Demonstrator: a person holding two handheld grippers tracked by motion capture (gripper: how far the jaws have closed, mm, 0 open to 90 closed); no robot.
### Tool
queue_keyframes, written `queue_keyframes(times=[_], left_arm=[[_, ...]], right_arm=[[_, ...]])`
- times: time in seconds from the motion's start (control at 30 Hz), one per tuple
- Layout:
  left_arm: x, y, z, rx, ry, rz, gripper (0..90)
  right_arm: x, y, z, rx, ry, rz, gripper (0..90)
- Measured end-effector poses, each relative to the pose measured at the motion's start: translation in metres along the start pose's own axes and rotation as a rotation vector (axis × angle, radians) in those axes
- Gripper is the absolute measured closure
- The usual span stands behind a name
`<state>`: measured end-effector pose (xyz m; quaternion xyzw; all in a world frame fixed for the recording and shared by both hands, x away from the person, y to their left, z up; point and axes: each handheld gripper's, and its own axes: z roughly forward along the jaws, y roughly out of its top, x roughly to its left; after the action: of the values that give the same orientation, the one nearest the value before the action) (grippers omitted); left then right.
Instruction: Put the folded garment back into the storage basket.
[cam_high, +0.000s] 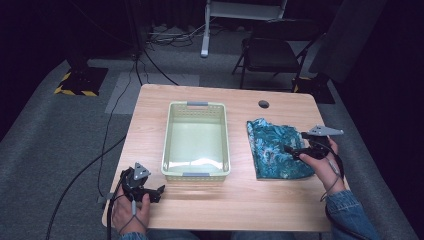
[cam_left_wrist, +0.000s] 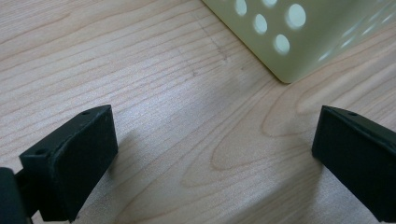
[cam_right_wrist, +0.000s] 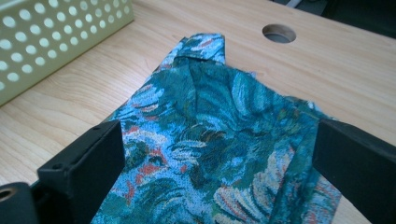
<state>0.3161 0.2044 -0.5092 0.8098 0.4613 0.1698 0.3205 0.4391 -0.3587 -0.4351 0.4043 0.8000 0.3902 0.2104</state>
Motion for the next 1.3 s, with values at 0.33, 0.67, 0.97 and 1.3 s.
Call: queue_keyframes(times=[0.33, 0.67, 0.97, 1.3], left_arm=[[0.000, 0.000, 0.000, 0.000, 0.000, 0.000, 0.3], [0.000, 0.000, 0.000, 0.000, 0.000, 0.001, 0.3], [0.000, 0.000, 0.000, 0.000, 0.000, 0.001, 0.3], [0.000, 0.000, 0.000, 0.001, -0.001, 0.000, 0.3]], right_arm=[[0.003, -0.012, 0.018, 0.050, 0.024, 0.008, 2.7], [0.003, -0.023, 0.034, 0.100, 0.046, 0.062, 1.9], [0.006, -0.031, 0.047, 0.174, 0.024, 0.059, 1.7], [0.010, -0.036, 0.055, 0.215, -0.004, 0.034, 1.6]])
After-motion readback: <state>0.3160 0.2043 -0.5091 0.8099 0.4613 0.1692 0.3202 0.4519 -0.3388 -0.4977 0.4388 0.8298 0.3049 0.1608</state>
